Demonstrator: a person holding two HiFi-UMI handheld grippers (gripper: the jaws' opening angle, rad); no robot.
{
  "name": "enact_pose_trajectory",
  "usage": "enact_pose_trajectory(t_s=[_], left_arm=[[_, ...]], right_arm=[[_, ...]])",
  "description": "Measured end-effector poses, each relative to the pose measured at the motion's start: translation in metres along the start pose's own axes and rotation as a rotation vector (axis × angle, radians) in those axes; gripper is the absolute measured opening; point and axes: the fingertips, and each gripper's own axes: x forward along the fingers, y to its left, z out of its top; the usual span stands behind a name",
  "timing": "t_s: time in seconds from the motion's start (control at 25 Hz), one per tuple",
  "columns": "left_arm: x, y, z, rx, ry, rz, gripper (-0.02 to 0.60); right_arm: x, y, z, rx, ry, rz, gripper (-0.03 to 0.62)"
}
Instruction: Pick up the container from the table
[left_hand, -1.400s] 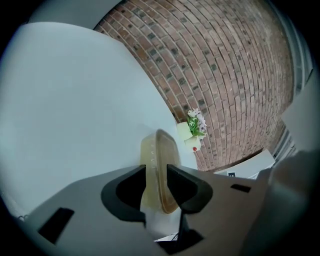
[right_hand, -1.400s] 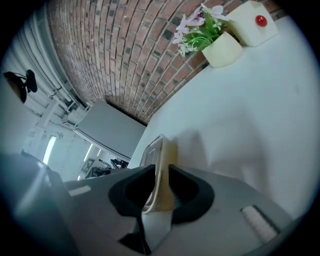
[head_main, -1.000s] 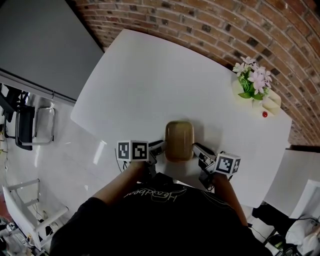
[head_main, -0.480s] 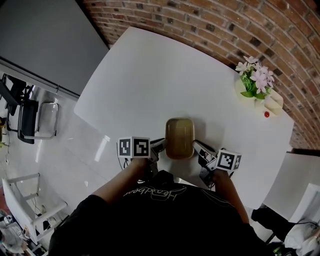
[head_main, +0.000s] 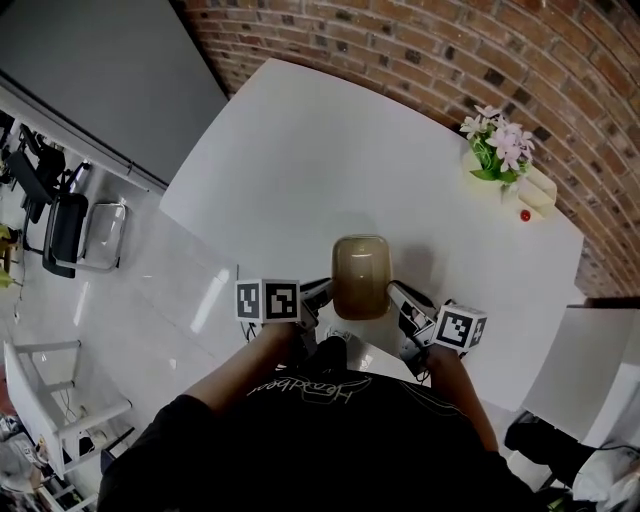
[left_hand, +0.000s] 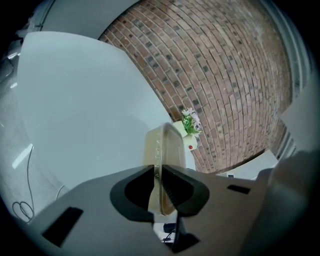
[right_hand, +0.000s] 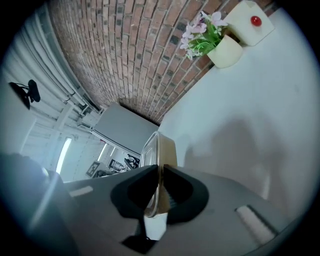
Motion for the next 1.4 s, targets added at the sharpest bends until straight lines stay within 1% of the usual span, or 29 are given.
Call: enact_pose_trajectory(t_s=[0.08,0.16,0.4,0.56,0.64,0.8,0.92,1.12,1.28,1.4], left_arm=[[-0.007,-0.009,-0.011,0.011,-0.013,-0.006,0.056],[-0.013,-0.02,-0.022,0.022,-0.028,-0.017,0.057],[-0.041,-0.054,-0.06,0.068,-0.07,-0.062,0.056],[-0.053,-0.072,-0.085,0.097,-0.088,-0.091,0.057],[-0.057,-0.081,-0.098,0.11,-0.094,-0.104,0.057],[-0.072,-0.107,-0.121,0.179,-0.118,-0.129,0.056],[-0.082,-0.129,-0.135,0.233,-0.137,-0.157,0.057],[-0.105,-0.156,-0.159,0.304,-0.16,-0.197,0.057],[-0.116,-0.17,-0.179,0.352,-0.171,-0.22,0.057],[-0.122,-0.176,-0.192,0.367,-0.172,-0.23,0.056]], right_arm=[[-0.015,0.003,-0.007,-0.02,-0.009,-0.007,0.04],[-0.028,0.01,-0.012,-0.035,-0.022,0.003,0.04],[-0.072,0.049,-0.032,-0.095,-0.063,0.04,0.04],[-0.102,0.062,-0.047,-0.178,-0.09,0.033,0.04],[-0.116,0.073,-0.053,-0.191,-0.11,0.049,0.04],[-0.149,0.093,-0.067,-0.232,-0.139,0.047,0.04],[-0.172,0.118,-0.069,-0.263,-0.195,0.098,0.04],[-0.205,0.143,-0.085,-0.318,-0.244,0.097,0.04],[-0.227,0.156,-0.1,-0.319,-0.287,0.1,0.04],[-0.238,0.161,-0.111,-0.318,-0.3,0.099,0.04]])
